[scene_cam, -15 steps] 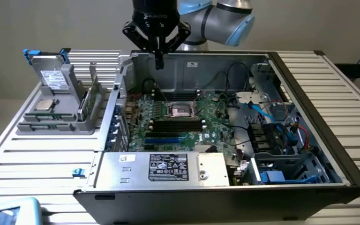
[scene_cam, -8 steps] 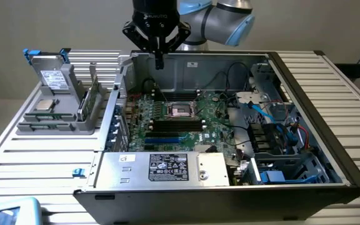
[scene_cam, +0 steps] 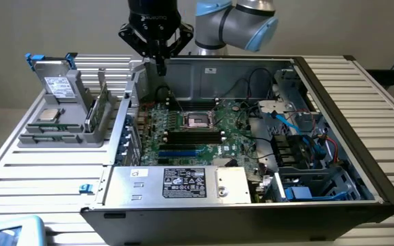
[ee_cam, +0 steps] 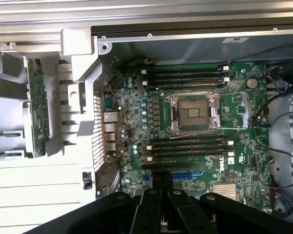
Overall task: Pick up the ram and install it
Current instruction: 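Reach for the ram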
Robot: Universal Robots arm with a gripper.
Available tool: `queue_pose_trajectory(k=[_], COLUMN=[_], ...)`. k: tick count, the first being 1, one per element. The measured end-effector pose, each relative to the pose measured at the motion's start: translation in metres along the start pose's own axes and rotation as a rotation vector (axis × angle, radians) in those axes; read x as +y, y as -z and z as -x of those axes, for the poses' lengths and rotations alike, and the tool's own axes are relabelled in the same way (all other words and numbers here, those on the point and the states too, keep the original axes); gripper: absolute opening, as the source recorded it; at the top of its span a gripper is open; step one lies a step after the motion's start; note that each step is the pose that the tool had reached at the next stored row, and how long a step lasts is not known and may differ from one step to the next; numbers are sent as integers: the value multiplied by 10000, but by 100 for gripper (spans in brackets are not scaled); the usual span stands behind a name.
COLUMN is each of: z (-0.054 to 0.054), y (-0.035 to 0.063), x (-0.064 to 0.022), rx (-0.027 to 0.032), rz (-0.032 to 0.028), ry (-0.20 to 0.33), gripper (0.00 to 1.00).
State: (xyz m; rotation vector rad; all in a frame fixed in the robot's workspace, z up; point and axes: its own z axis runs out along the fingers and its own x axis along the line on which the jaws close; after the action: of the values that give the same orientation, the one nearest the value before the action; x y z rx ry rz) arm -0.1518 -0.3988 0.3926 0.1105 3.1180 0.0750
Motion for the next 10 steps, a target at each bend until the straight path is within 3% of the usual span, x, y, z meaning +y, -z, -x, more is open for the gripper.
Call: queue_pose_trajectory(k=[10], z=[-455], y=[10], x=[-32], rx=[-2], rz=[0], ry=[1], gripper=[11])
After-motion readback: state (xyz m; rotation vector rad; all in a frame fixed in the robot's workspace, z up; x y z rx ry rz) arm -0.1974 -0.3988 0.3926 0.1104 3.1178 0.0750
